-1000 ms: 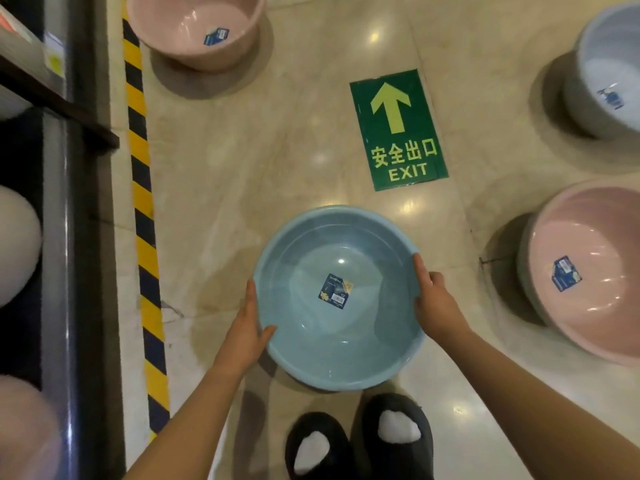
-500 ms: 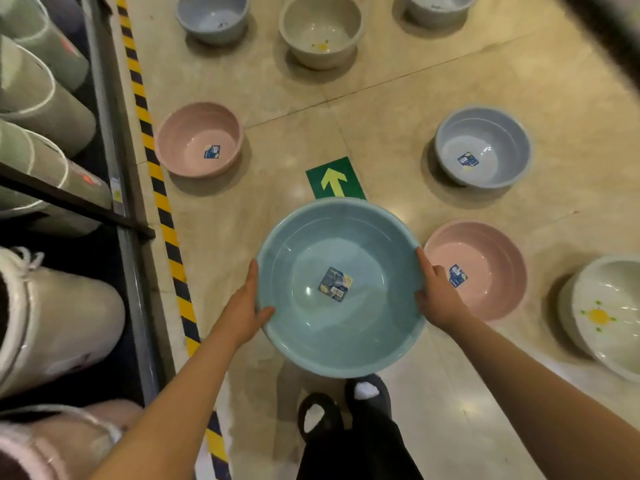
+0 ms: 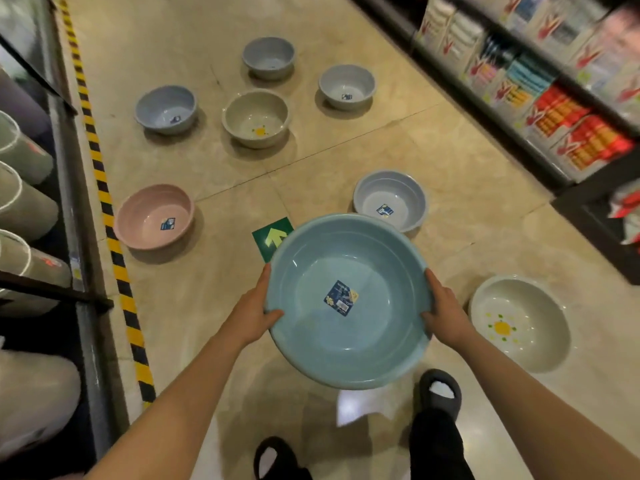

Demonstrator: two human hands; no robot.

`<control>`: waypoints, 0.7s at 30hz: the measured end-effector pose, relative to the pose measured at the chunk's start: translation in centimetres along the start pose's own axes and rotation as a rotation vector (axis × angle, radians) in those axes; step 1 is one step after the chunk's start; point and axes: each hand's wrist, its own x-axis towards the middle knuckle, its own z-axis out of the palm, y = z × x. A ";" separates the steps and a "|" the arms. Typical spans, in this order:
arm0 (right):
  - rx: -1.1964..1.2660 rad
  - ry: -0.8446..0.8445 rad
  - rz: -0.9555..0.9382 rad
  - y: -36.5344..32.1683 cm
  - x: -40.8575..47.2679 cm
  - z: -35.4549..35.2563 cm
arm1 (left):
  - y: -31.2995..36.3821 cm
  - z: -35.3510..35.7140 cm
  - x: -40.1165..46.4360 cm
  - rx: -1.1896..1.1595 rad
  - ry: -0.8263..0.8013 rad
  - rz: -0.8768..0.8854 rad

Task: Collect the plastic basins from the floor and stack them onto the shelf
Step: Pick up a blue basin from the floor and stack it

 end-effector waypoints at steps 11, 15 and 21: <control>0.081 -0.112 -0.001 17.5 9.1 -8.6 | 7.0 17.2 9.9 -0.054 0.017 -0.195; 0.085 -0.135 -0.001 22.2 13.1 -8.1 | 6.2 21.5 13.5 -0.060 0.056 -0.169; 0.063 -0.144 0.102 30.1 18.5 -2.4 | 0.6 29.0 18.7 -0.053 0.030 -0.184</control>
